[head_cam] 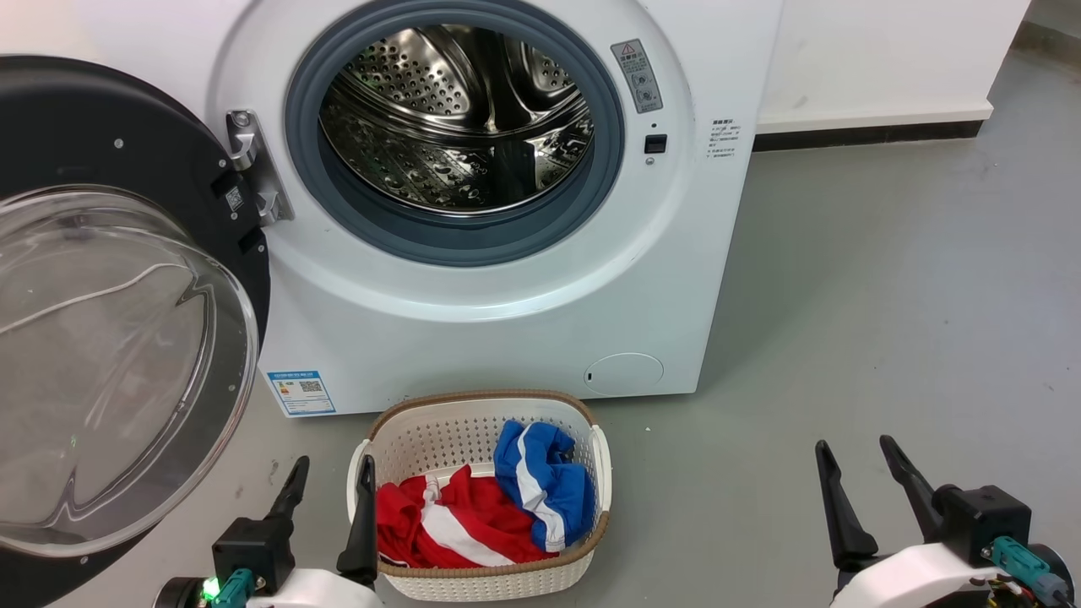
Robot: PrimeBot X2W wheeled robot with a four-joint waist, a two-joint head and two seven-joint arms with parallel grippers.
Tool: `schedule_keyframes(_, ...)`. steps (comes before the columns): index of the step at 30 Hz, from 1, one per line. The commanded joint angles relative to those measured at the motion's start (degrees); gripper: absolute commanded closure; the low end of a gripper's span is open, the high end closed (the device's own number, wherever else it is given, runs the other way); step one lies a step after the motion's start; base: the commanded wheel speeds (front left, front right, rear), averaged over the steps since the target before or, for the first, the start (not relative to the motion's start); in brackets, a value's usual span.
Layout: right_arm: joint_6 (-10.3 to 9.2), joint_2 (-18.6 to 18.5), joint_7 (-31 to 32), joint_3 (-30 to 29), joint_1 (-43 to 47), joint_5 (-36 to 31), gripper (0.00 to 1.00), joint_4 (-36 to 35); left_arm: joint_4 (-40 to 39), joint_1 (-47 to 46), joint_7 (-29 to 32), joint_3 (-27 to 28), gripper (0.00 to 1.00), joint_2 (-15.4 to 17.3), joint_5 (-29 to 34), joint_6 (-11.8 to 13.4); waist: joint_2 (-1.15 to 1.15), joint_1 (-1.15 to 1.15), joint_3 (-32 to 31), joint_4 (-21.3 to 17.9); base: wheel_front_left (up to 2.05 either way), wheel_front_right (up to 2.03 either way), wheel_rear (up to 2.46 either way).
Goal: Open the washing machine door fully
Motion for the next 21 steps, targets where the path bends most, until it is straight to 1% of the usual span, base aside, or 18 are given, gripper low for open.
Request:
schedule_keyframes(1,-0.01,0.11,-0.03,0.12,0.36,0.10,0.00,-0.25,0.31,-0.70,-0.40,0.27,0.00,0.41,0.46,0.25,0.00,0.00,0.06,-0.02,0.00,0.00,0.00)
schedule_keyframes(7,-0.01,0.11,-0.19,-0.08,-0.11,-0.53,0.00,-0.48,0.33,-0.90,-0.60,0.69,0.00,0.49,0.95,0.72,0.00,0.00,0.27,0.44,0.00,0.00,0.00)
schedule_keyframes(14,-0.01,0.08,-0.27,-0.43,-0.02,-0.83,0.00,-0.86,0.62,-1.05,-0.78,1.00,0.00,0.34,0.90,-0.05,0.00,0.00,0.41,0.87,0.00,0.00,0.00)
schedule_keyframes(21,-0.01,0.08,-0.11,-0.65,0.37,-0.98,0.00,-0.97,0.79,-1.21,-0.86,1.18,0.00,0.02,1.22,-0.20,0.00,0.00,0.37,1.00,0.00,0.00,0.00)
